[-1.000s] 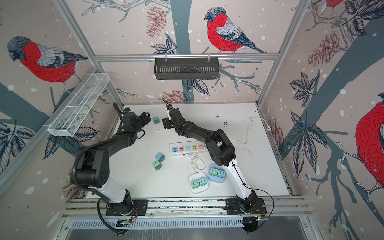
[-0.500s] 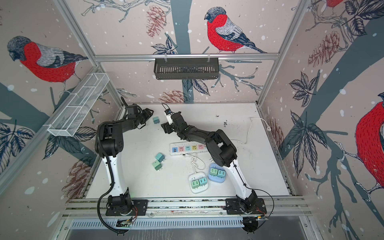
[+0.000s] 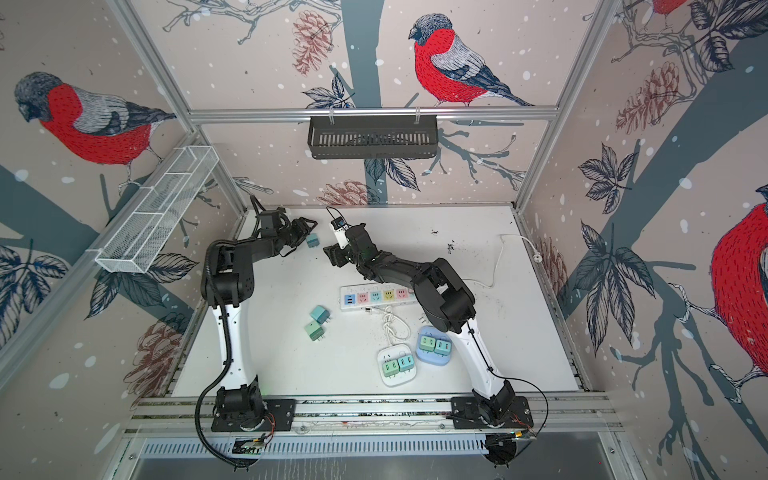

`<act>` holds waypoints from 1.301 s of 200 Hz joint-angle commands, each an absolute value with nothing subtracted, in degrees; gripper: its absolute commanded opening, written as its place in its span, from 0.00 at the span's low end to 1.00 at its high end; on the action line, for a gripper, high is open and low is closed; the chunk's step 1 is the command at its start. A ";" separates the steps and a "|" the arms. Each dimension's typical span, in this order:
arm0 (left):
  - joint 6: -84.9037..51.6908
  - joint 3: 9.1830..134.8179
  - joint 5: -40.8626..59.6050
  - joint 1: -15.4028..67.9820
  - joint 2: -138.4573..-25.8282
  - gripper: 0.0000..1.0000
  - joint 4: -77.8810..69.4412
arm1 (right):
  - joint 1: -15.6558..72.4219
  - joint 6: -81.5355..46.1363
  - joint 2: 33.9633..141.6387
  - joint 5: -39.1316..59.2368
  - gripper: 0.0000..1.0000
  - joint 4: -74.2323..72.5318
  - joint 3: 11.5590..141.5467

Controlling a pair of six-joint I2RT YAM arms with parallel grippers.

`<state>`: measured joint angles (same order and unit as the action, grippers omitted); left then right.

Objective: Insert the plug

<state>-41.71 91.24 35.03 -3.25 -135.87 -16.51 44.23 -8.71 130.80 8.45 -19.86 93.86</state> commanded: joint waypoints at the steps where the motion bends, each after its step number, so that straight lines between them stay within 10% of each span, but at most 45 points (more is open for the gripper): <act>1: -39.28 90.94 39.11 -2.34 -135.54 0.62 -15.14 | 44.14 -7.91 129.60 8.64 0.68 -22.41 92.96; 194: -46.70 53.49 41.15 7.26 -116.91 0.55 -51.41 | 42.90 -19.19 119.19 -3.93 0.63 -34.03 74.23; 260: -44.67 38.52 27.18 7.38 -100.05 0.56 -53.48 | 41.77 -10.55 118.74 2.40 0.65 -26.98 76.97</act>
<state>-46.48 44.36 35.75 7.33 -108.16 -49.50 40.86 -16.86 117.30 -0.80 -31.79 72.75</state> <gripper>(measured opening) 0.549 0.654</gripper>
